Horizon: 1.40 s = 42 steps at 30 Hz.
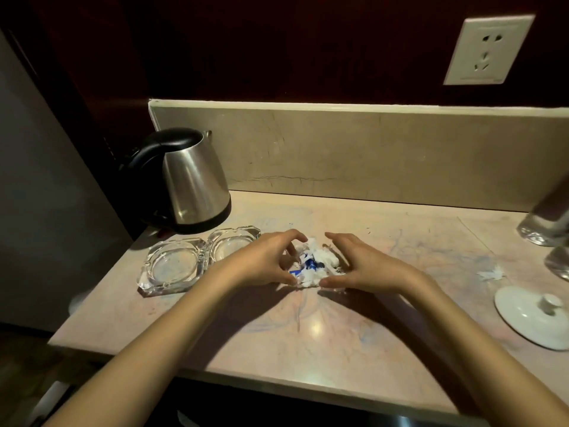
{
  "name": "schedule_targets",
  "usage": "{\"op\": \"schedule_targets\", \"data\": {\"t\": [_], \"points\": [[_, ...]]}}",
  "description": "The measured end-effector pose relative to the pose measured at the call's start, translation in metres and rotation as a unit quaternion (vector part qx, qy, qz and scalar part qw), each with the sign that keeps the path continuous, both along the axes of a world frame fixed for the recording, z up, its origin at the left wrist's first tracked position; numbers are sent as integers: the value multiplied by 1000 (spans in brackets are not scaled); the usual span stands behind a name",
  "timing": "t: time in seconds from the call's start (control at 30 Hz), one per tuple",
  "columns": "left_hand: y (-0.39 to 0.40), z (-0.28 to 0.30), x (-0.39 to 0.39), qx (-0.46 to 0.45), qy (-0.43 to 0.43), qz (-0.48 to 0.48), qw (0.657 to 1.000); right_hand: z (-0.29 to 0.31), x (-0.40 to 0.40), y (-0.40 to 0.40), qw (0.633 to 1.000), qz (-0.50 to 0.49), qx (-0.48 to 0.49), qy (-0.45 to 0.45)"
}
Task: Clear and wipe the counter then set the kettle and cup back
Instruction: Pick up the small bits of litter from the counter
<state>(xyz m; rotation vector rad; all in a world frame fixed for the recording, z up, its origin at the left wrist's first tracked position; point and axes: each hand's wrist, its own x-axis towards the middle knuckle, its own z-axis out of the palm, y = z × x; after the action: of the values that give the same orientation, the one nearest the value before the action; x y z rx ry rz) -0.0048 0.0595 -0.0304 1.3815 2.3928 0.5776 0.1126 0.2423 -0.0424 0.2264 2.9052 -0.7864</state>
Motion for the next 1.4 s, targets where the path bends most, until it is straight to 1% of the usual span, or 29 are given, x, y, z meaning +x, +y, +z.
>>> {"op": "schedule_targets", "data": {"t": [0.07, 0.23, 0.3, 0.4, 0.47, 0.6, 0.7, 0.83, 0.87, 1.0, 1.1, 1.2, 1.33, 1.4], "points": [[-5, 9, -6, -12, -8, 2, 1000, 12, 11, 15, 999, -3, -36, -3], [-2, 12, -10, -101, 26, -11, 994, 18, 34, 34, 999, -5, -20, -36], [9, 6, -9, -115, 39, -23, 992, 12, 32, 29, 999, -1, -14, -34], [24, 0, -13, -111, 32, -25, 993, 3, 21, 18, 1000, -6, -16, 6], [30, -2, -14, -98, 28, -31, 994, -2, 11, 13, 998, -15, -38, 39], [35, -5, -10, -47, 29, -43, 998, -10, -6, 4, 993, -41, -62, 87], [35, -8, -10, -5, -6, -24, 1000, -11, -11, 2, 990, -63, -91, 89], [35, -10, -12, 24, -68, -1, 997, -5, -6, 2, 978, -41, -200, 50], [36, -11, -13, 25, -76, 2, 997, -4, -6, 1, 977, -43, -204, 46], [39, -13, -15, 36, -112, 6, 993, -9, -14, 0, 980, -90, -164, 64], [38, -11, -19, 16, -142, 3, 990, -9, -17, 1, 975, -99, -188, 70], [36, -6, -20, 8, -179, 0, 984, -5, -16, 0, 960, -112, -252, 53], [33, 0, -18, 56, -247, 25, 967, 2, -14, -1, 922, -132, -363, 28], [33, 1, -18, 81, -261, 33, 961, 5, -13, -3, 906, -135, -400, 30]]}}
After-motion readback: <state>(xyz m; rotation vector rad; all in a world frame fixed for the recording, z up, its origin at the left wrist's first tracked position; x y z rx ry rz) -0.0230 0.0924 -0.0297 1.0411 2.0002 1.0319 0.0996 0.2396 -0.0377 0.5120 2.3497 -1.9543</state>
